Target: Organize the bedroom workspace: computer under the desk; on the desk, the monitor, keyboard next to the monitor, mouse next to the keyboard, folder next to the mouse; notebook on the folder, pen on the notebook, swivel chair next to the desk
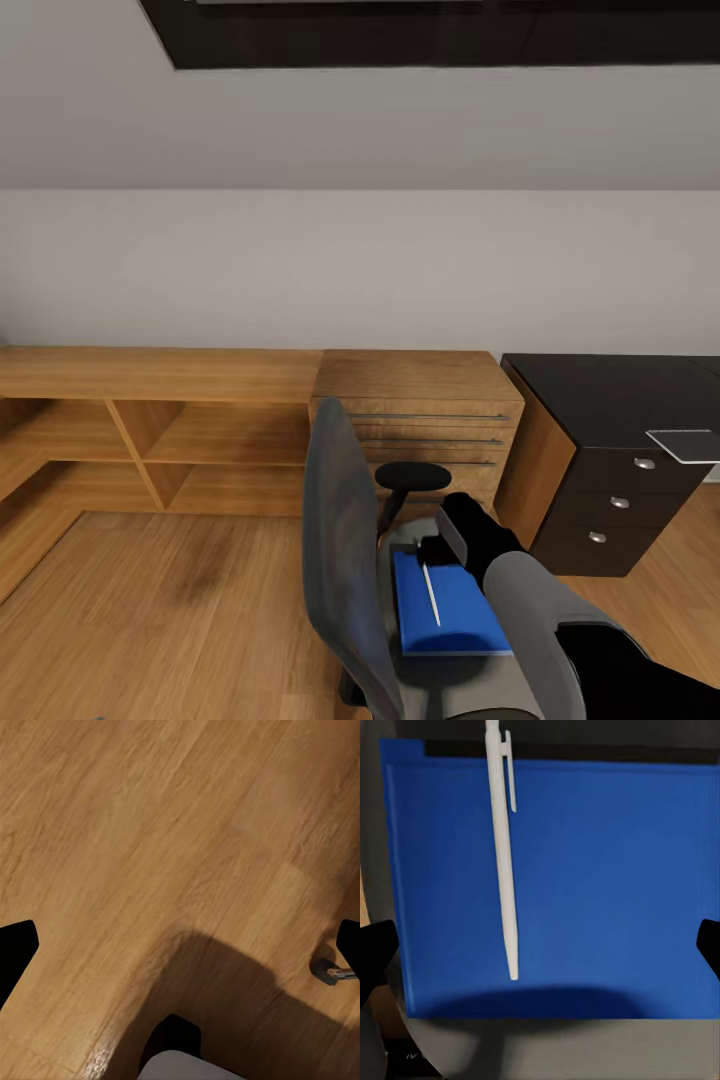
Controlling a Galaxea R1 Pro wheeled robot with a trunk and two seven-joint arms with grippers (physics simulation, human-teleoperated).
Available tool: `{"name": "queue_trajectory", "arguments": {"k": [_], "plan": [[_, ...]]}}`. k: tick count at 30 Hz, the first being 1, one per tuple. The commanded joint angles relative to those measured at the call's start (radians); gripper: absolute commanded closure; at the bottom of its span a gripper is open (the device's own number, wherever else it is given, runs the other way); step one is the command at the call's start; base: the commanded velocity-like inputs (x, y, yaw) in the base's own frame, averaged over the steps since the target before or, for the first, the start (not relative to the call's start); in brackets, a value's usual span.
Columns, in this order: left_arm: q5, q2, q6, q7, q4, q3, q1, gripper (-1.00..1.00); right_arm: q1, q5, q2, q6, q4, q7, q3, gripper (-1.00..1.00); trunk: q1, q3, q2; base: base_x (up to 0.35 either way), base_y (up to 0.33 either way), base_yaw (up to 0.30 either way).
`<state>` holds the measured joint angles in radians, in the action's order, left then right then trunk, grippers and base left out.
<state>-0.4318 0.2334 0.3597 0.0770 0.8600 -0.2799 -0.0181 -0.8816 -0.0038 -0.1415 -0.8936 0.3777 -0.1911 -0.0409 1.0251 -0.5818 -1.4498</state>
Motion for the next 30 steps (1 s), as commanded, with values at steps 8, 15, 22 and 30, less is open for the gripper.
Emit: {"name": "queue_trajectory", "arguments": {"k": [8,15,22,30], "plan": [[-0.005,0.000,0.007,0.002,0.002,-0.002,0.000,-1.00,0.000,0.000,-0.001,0.025,0.004,-0.004,-0.002,-1.00,0.000,-0.001,-0.001,0.000,0.000,0.000],[-0.005,0.000,0.007,0.001,0.002,-0.002,0.000,-1.00,0.000,0.001,-0.001,0.027,0.004,-0.004,-0.002,-1.00,0.008,-0.007,-0.015,0.000,0.000,0.000],[-0.005,0.000,0.006,0.001,0.002,-0.002,0.000,-1.00,0.000,0.001,-0.001,0.027,0.004,-0.004,-0.002,-1.00,0.035,-0.029,-0.064,0.000,0.000,0.000],[-0.005,0.001,0.006,0.001,0.002,-0.004,0.000,-1.00,0.000,0.001,-0.001,0.027,0.004,-0.004,-0.002,-1.00,0.065,-0.054,-0.120,0.000,0.000,0.000]]}}
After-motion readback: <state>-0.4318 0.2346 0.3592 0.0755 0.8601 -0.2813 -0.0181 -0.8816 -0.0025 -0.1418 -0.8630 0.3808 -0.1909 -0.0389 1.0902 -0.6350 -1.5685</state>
